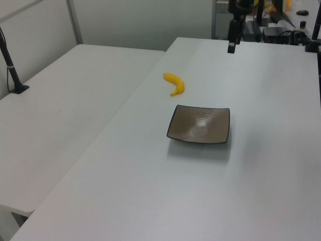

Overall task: Bananas placed on a ceramic plate
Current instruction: 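Move the open gripper over the yellow banana and lower it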

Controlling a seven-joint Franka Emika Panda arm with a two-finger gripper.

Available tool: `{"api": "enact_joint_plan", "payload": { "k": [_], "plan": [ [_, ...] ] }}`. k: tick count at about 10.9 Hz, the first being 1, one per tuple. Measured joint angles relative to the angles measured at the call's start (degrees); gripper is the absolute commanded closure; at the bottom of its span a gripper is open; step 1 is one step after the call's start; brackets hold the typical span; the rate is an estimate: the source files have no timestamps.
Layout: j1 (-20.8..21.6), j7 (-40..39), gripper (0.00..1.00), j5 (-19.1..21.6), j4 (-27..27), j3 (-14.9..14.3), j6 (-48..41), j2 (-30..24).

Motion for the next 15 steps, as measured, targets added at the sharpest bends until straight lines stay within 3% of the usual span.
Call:
{"api": "enact_joint_plan", "payload": {
  "k": [9,11,15],
  "plan": [
    [-0.2,-1.07,0.0,-0.03,-0.66,-0.06,0.0,1.25],
    [-1.91,-1.05,0.0,-0.07,0.06,-0.15,0.45,1.94],
    [-6.96,6.72,0.0,-0.09,9.95,-0.69,0.77,11.26]
  ]
}}
